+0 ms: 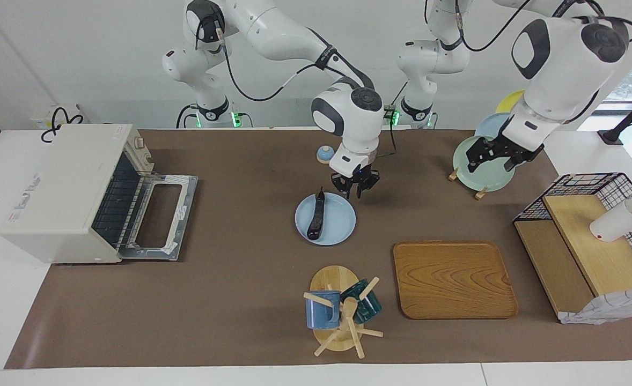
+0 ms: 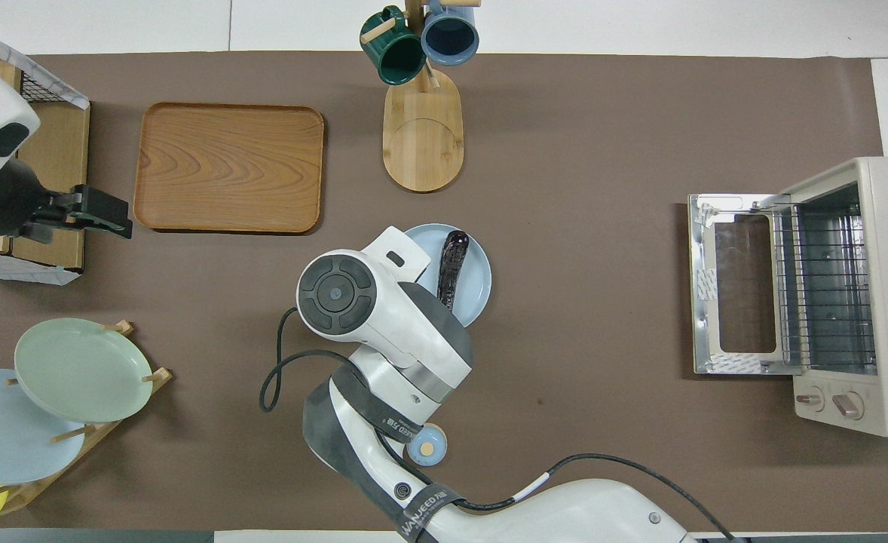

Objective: Put eggplant into oven
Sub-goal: 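Grasp the eggplant on the plate with the right gripper and lift it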

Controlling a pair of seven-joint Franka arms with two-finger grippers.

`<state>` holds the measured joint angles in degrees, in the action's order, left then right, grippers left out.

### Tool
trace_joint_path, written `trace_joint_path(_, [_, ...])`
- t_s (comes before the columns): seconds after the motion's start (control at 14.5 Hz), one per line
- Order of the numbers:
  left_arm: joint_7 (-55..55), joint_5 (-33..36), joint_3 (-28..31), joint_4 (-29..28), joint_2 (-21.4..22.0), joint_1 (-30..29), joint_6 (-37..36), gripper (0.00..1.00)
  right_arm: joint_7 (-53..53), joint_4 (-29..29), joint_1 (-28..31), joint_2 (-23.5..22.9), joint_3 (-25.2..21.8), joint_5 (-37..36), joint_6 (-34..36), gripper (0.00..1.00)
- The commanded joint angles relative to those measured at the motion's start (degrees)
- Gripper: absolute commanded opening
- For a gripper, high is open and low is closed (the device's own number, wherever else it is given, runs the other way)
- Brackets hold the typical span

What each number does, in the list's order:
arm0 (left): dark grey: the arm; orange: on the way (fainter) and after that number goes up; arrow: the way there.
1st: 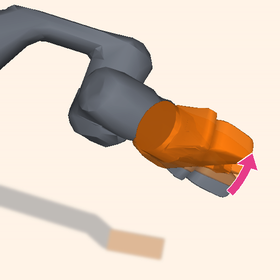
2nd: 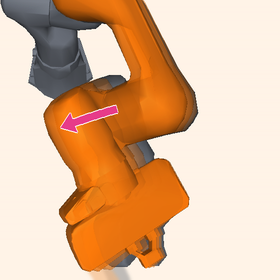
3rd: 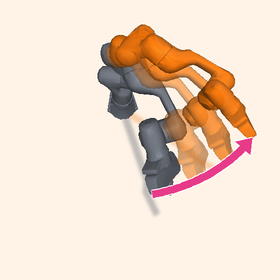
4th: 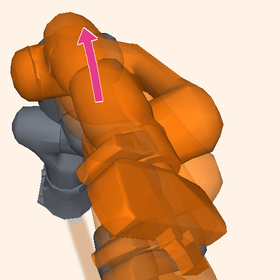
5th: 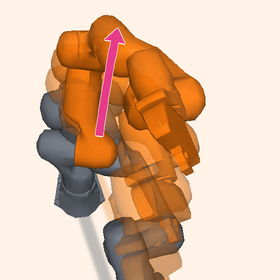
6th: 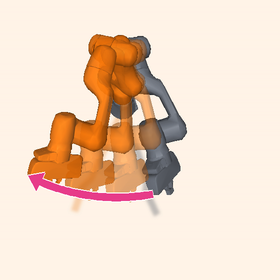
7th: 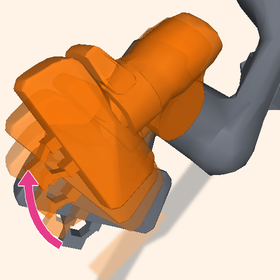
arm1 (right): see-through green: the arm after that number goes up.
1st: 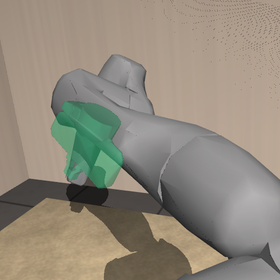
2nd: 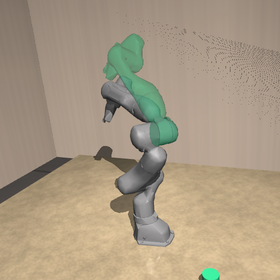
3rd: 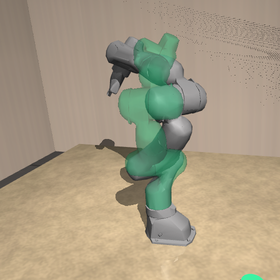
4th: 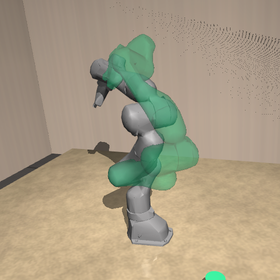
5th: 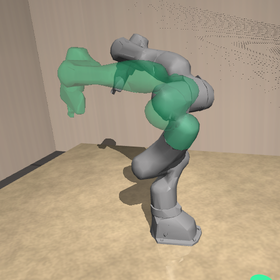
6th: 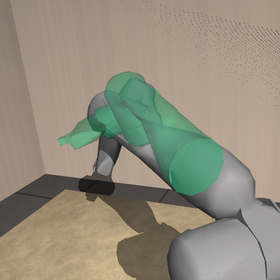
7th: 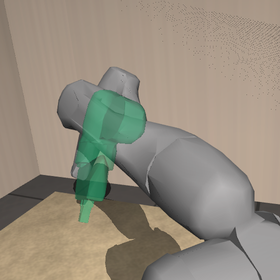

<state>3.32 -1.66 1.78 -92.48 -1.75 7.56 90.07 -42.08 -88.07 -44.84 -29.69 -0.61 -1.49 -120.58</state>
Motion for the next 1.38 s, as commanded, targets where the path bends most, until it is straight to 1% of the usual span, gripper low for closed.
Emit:
trace_joint_path(0.0, [0.3, 2.4, -0.5, -0.4, 2.9, 0.5, -4.2, 1.00, 0.9, -7.9, 0.5, 3.3, 0.5, -0.6, -7.4, 0.34])
trace_joint_path(0.14, [0.5, 2.4, -0.6, -3.0, 4.4, 0.4, -3.8, 1.00, 2.1, -14.5, -0.1, 4.8, 0.5, -0.7, -14.8, 0.34])
trace_joint_path(0.28, [0.1, 1.9, -0.7, -3.9, 4.6, -0.8, -1.9, 1.00, 6.5, -15.3, 0.5, 5.0, 0.5, -0.6, -15.3, 0.34])
trace_joint_path(0.48, [0.0, 1.7, -1.9, -3.0, 3.5, -1.9, 1.9, 1.00, 6.9, -15.9, 0.4, 5.1, 0.5, -0.7, -15.6, 0.34])
trace_joint_path(0.62, [-0.1, 1.7, -1.9, -1.7, 2.9, -2.2, 1.0, 1.00, 6.9, -16.4, 0.4, 5.3, 0.5, -0.7, -16.2, 0.34])
trace_joint_path(0.83, [-0.1, 1.7, -1.9, -2.3, 2.4, -2.6, 0.7, 1.00, 7.4, -19.8, 0.0, 6.0, 0.5, -0.7, -20.2, 0.34])
trace_joint_path(0.97, [-0.1, 1.7, -1.9, -2.4, 2.4, -2.3, 0.3, 1.00, 8.8, -20.8, 0.0, 6.0, 0.5, -0.7, -21.3, 0.33])
trace_joint_path(1.03, [-0.1, 1.7, -1.9, -2.4, 2.4, -2.2, 0.0, 1.00, 8.9, -20.8, 0.0, 6.0, 0.5, -0.7, -21.1, 0.25])
trace_joint_path(1.1, [-0.1, 1.7, -2.0, -2.3, 2.4, -2.2, -0.5, 1.00, 8.9, -20.7, -0.1, 6.1, 0.4, -0.8, -20.8, 0.05])
trace_joint_path(1.17, [0.0, 1.7, -2.3, -2.2, 2.4, -2.4, -0.7, 1.00, 8.9, -20.7, -0.1, 6.1, 0.4, -1.1, -20.8, 0.00])
trace_joint_path(1.31, [0.1, 1.8, -3.3, -2.1, 2.5, -2.9, -0.6, 1.00, 9.1, -20.1, -0.1, 6.1, 0.3, -4.0, -19.2, 0.00])
